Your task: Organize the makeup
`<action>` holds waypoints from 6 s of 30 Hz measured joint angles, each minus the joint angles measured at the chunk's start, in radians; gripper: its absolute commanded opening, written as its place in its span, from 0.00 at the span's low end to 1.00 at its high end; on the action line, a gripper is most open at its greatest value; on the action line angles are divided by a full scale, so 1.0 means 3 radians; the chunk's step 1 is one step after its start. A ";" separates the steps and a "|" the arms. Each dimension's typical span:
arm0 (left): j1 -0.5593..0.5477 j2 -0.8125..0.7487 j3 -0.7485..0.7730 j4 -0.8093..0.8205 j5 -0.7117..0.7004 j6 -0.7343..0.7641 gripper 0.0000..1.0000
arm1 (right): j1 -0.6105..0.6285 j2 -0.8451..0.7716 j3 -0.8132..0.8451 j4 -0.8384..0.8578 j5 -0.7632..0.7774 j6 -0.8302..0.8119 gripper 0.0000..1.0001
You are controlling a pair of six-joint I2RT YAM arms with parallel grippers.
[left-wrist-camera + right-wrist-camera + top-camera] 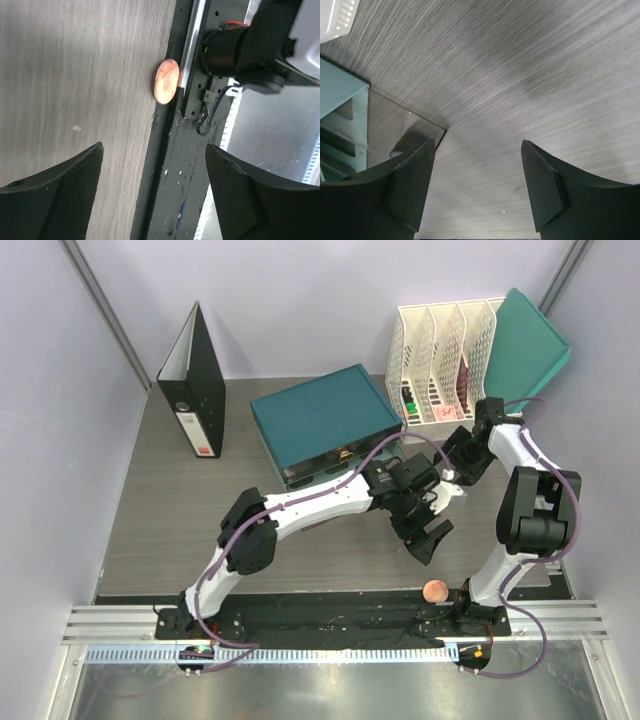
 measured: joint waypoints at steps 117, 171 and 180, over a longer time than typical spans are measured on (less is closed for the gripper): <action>0.1542 -0.0889 -0.0097 -0.0313 -0.2894 -0.0370 0.00 | 0.1962 -0.0459 -0.1125 0.0838 0.0140 -0.0039 0.01; 0.2047 -0.0654 -0.0249 -0.0434 -0.2443 -0.0516 0.00 | 0.2692 -0.0355 -0.0571 0.1932 0.1414 -0.0196 0.01; 0.2050 -0.0676 -0.0295 -0.0393 -0.2426 -0.0514 0.00 | 0.2012 -0.0824 -0.1268 0.2374 0.0282 0.0713 0.01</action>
